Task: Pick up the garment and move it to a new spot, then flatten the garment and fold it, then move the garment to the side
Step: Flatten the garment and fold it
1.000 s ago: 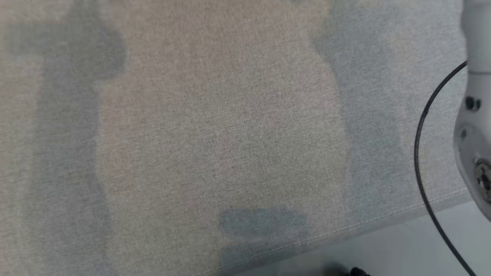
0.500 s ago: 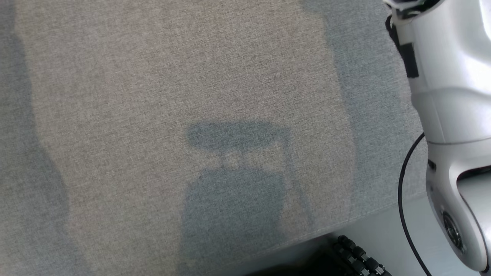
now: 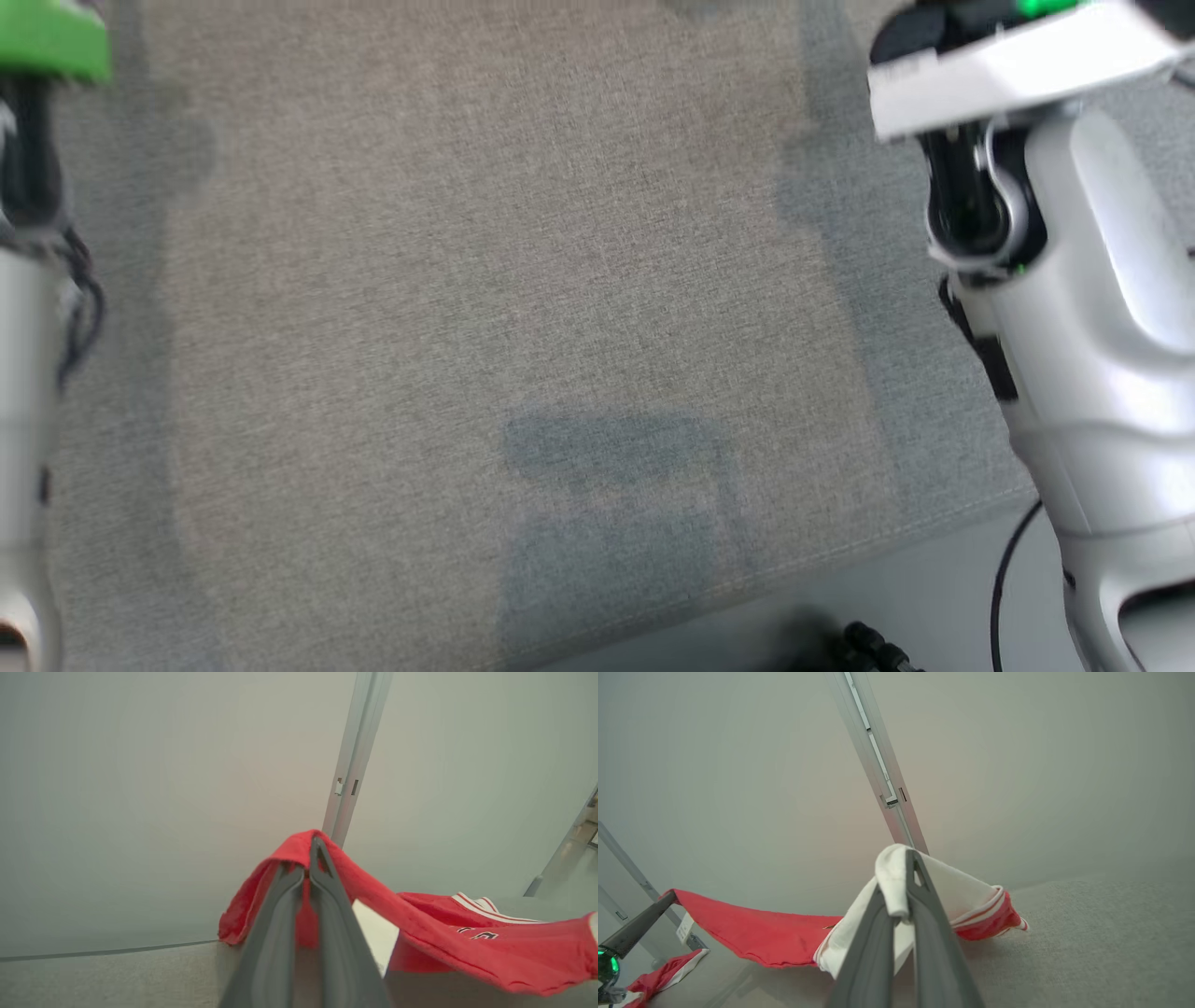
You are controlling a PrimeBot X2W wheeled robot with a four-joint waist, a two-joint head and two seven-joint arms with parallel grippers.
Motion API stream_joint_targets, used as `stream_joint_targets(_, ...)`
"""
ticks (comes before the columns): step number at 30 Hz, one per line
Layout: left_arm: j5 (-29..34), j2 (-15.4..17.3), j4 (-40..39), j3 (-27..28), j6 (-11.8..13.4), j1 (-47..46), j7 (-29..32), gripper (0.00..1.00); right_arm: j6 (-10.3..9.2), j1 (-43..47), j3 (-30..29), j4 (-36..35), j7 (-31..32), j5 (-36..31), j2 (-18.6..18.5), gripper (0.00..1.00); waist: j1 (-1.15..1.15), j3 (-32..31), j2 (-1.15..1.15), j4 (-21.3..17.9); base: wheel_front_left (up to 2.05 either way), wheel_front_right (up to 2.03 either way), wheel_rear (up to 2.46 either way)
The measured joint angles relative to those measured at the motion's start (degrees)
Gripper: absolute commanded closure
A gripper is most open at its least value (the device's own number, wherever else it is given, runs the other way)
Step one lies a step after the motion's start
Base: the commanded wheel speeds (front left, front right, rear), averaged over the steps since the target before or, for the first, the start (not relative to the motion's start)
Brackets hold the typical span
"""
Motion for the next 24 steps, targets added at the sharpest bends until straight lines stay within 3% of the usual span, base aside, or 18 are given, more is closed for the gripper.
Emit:
stream_joint_targets(4, -3.67, -0.96, -6.79, 1.20, 0.00, 11.66, 0.00, 1.00, 0.00, 8.60, -0.08, -2.97, 0.00, 0.45, -2.32, 1.00, 0.00, -3.43, 0.00, 1.03, 0.00, 0.00, 0.00)
stream_joint_targets(9, -4.49, -3.41, -11.94, 1.32, -0.01, 26.81, 0.01, 1.00, 0.00, 20.83, -1.47, -5.69, 0.00, 1.22, -2.35, 1.00, -0.01, -8.14, 0.00, 2.23, 0.00, 0.00, 0.00)
stream_joint_targets(24, -1.53, -14.50, -18.35, 8.84, -0.05, 54.95, 0.00, 1.00, 0.00, 47.87, -9.49, -10.26, 0.00, 0.32, 2.38, 1.00, -0.01, -20.51, 0.00, 4.87, 0.00, 0.00, 0.00)
